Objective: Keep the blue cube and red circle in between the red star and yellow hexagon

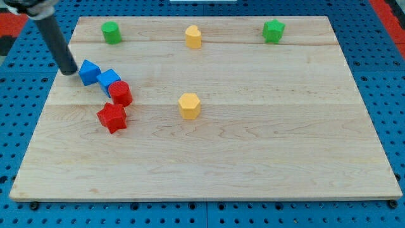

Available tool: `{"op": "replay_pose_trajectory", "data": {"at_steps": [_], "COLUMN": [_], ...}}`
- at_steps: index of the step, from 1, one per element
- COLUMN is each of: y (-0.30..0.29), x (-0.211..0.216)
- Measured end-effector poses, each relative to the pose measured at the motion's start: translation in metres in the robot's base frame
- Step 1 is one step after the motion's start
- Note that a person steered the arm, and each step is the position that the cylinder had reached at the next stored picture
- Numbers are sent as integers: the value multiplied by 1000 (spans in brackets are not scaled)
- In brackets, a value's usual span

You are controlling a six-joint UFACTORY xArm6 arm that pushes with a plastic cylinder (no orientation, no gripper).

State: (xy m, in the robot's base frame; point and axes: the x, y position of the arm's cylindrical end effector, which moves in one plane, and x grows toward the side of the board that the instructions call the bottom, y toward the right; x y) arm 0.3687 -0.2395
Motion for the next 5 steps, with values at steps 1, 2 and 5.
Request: {"op": "replay_pose_trajectory", "data": {"at_steps": [1, 2, 5], "y": [-9, 4, 32], "x": [-40, -51, 20]}}
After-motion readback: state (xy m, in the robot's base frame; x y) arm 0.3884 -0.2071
